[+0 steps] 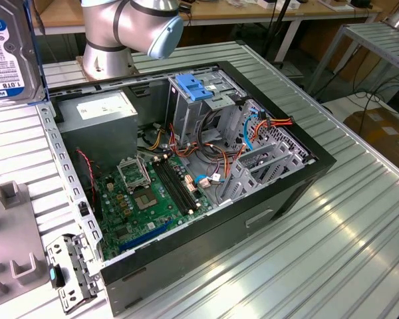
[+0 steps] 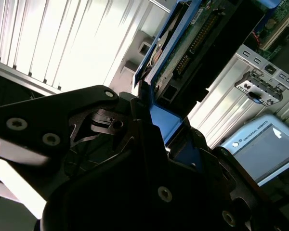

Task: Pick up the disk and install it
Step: 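Pick up the disk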

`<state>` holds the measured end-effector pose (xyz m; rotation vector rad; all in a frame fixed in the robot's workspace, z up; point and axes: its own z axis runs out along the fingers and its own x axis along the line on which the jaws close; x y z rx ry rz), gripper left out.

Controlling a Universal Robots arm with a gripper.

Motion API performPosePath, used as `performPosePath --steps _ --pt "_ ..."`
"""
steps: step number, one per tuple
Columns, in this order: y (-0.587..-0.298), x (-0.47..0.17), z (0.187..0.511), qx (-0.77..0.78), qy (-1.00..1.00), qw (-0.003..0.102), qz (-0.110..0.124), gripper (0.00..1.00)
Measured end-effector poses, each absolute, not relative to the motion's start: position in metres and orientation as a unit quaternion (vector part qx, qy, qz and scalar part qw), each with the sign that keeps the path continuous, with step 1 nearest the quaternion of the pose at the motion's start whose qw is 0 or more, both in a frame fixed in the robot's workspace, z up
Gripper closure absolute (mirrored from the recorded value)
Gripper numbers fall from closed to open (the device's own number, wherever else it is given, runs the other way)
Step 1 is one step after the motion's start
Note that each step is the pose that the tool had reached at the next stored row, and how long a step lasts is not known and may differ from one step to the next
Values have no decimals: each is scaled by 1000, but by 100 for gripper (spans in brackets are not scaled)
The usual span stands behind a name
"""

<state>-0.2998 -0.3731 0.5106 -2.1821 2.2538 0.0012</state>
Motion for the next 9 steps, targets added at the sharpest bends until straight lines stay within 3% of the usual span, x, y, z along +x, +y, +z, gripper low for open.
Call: performPosePath --steps 9 --pt "-378 -295 510 -696 718 2 0 63"
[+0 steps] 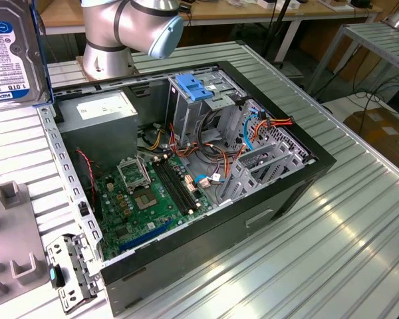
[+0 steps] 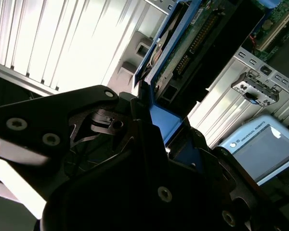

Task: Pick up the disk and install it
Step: 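Pick up the disk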

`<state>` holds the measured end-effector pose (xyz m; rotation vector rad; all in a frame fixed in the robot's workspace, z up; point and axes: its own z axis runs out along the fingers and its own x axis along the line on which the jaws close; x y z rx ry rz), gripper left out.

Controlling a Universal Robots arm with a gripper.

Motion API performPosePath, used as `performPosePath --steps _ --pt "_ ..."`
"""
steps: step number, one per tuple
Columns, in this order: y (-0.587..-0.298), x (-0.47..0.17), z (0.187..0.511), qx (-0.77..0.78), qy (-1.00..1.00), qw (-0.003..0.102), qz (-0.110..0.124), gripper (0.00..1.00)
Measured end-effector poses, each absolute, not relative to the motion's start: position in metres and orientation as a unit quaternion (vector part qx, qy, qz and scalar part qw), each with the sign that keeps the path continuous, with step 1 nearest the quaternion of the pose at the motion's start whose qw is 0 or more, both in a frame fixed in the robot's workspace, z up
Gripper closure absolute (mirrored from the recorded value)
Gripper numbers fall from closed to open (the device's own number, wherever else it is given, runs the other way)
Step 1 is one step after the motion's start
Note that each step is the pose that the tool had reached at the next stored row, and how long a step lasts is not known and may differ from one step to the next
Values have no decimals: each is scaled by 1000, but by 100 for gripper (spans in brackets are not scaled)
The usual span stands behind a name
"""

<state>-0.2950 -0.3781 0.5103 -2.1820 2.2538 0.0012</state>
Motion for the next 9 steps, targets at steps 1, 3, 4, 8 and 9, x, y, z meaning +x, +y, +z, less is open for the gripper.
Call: performPosePath --steps 1,3,4,8,9 --pt "-379 -294 510 -696 718 2 0 63" --pt "-379 -293 510 -696 718 2 0 63" --pt "-380 -293 510 -696 718 2 0 63" --pt "-382 -290 510 -696 718 2 0 63" --pt "-383 -289 510 -696 718 2 0 63"
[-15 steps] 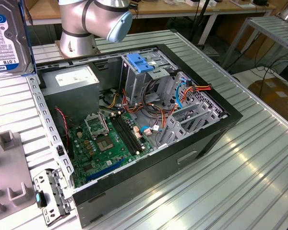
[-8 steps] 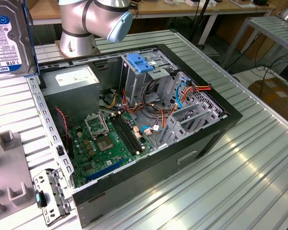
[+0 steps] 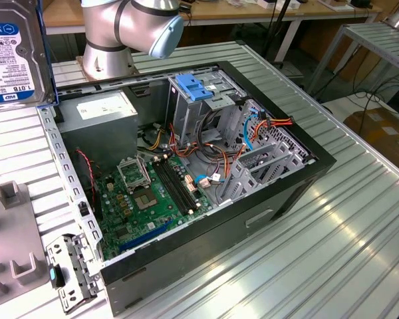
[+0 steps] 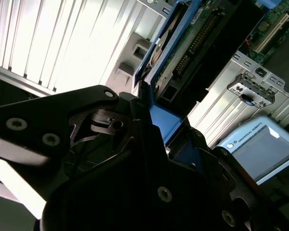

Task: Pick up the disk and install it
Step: 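Pick up the disk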

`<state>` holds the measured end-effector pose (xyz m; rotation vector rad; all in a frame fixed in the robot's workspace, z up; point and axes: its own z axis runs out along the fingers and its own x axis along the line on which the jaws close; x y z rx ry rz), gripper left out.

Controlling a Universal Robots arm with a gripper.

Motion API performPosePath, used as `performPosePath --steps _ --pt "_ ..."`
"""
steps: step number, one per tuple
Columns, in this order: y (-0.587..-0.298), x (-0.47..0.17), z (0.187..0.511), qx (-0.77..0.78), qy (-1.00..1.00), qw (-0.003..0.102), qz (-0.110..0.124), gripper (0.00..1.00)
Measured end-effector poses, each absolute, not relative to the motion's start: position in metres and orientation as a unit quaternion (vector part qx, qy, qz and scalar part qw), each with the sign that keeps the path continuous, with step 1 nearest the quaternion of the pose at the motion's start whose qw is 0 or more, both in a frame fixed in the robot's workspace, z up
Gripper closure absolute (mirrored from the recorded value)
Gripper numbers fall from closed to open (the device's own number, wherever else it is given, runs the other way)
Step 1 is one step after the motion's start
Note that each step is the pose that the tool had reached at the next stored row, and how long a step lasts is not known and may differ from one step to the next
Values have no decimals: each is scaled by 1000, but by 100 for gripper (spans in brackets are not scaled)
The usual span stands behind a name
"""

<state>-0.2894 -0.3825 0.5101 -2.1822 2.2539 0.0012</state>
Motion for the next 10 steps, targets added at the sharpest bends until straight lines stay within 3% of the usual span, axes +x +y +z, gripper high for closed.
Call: performPosePath --steps 10 --pt "-391 -280 510 -696 718 2 0 63"
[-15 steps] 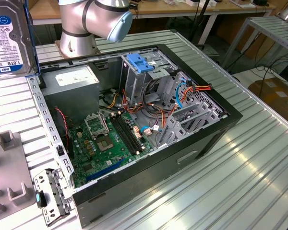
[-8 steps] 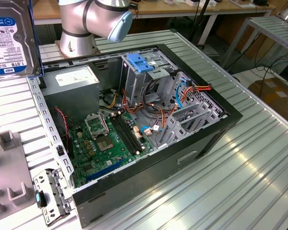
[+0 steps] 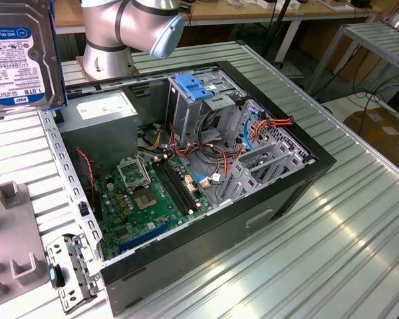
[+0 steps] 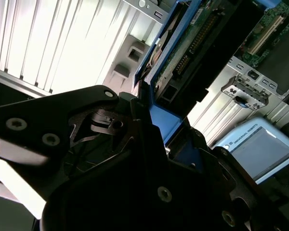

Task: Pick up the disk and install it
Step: 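Pick up the disk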

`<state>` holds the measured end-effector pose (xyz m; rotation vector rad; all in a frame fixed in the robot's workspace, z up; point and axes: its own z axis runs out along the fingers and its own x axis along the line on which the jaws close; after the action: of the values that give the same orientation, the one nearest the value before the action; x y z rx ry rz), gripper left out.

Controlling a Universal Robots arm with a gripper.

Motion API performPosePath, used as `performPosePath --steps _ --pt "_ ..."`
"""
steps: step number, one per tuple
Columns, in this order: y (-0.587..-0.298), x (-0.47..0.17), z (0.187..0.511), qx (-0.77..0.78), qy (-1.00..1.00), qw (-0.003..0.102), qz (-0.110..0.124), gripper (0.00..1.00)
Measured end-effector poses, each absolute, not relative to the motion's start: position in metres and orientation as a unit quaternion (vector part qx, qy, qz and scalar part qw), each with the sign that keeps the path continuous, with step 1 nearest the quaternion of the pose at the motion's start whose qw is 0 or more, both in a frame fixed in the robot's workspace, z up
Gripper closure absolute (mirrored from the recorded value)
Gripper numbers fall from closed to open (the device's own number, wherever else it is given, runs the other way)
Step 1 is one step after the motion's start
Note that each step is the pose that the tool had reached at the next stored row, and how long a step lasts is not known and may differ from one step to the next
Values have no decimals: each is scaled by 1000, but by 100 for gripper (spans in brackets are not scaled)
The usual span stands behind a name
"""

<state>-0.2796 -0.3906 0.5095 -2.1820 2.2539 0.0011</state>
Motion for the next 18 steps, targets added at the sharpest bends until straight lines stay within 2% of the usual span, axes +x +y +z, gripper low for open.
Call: performPosePath --steps 18 --pt "-395 -248 509 -696 718 2 0 63"
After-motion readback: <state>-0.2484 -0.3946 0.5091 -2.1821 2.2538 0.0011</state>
